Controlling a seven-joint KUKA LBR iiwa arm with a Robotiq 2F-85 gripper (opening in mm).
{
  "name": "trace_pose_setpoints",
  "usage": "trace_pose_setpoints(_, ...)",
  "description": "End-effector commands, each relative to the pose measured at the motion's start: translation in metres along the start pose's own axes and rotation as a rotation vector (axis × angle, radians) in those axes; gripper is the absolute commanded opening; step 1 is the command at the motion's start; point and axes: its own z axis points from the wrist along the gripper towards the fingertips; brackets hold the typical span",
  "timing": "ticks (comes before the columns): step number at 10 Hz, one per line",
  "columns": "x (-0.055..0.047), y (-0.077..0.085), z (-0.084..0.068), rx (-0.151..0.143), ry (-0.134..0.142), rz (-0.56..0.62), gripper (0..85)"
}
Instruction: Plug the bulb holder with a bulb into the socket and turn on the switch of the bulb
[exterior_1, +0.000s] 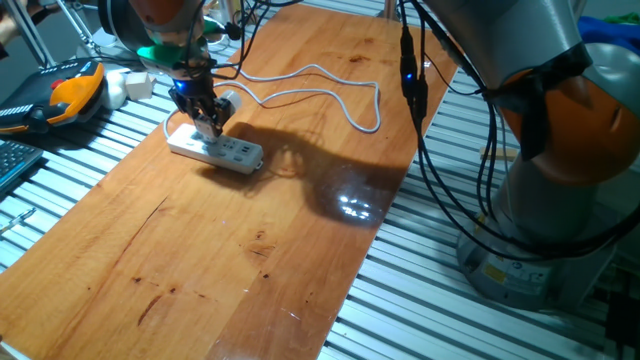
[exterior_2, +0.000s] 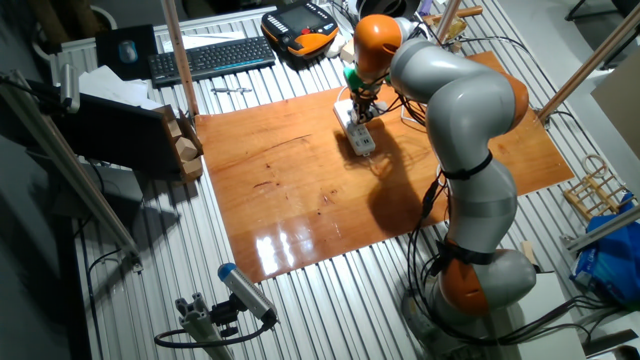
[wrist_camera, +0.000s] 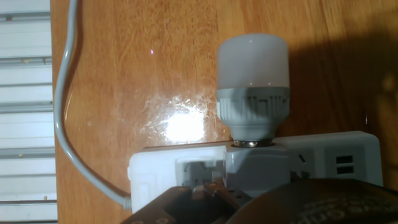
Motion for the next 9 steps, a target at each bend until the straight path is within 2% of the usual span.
trace_pose_setpoints(1, 0.0000, 0.0001, 0.0007, -0.002, 0.001, 0.000, 0.0)
trace_pose_setpoints(9, -0.0002, -0.0006, 0.0047, -0.003, 0.010, 0.000, 0.0)
